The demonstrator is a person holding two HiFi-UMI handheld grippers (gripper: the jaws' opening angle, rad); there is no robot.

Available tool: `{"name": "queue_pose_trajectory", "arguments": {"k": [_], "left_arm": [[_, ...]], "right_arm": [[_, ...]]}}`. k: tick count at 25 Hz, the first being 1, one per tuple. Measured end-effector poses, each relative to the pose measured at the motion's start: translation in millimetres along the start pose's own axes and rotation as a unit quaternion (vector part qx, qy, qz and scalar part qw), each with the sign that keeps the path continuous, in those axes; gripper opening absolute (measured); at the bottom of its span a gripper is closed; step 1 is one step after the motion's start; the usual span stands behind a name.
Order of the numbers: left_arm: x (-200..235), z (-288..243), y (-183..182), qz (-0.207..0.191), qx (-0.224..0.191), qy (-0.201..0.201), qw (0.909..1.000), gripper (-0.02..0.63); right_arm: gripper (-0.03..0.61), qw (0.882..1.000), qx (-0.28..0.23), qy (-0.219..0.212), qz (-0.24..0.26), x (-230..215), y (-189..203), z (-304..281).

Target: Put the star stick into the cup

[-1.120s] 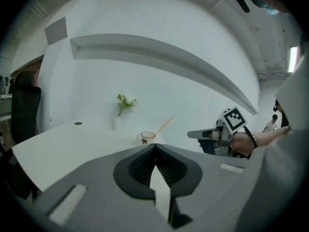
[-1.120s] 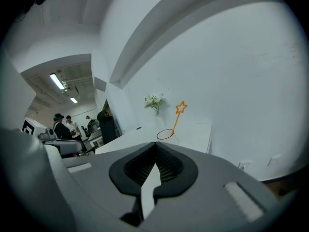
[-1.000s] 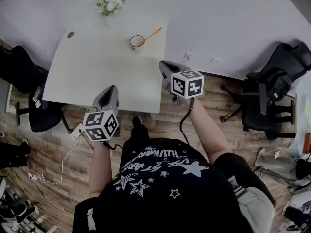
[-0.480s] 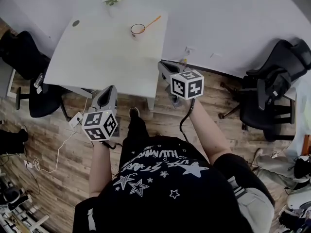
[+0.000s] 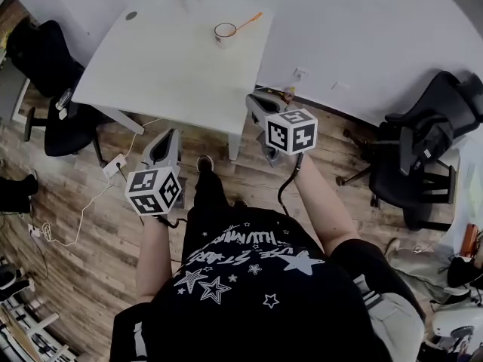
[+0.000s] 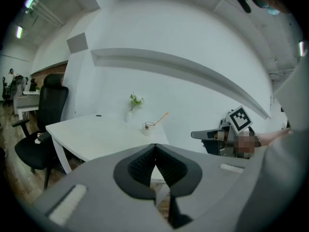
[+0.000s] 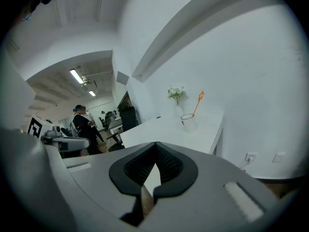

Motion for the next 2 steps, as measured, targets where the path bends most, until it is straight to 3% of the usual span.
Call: {"name": "queue_pose_trajectory", "arguments": {"k": [2], "left_arm": [[0.8,3.8,1.6,-0.001,-0.002,-0.001,1.0,0.002]], "right_arm": [[0.014,1.0,0.002,-0.002,0.0,3.6,3.5,0.4]]}}
Point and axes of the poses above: the fingertips, and each gripper's own axes: z backward along the fingers, x to its left, y out of its underside, the point moved 3 cm from there along z, backward along the fingers, and after that the axes turned 7 degrees about z, right-handed, at the moved point
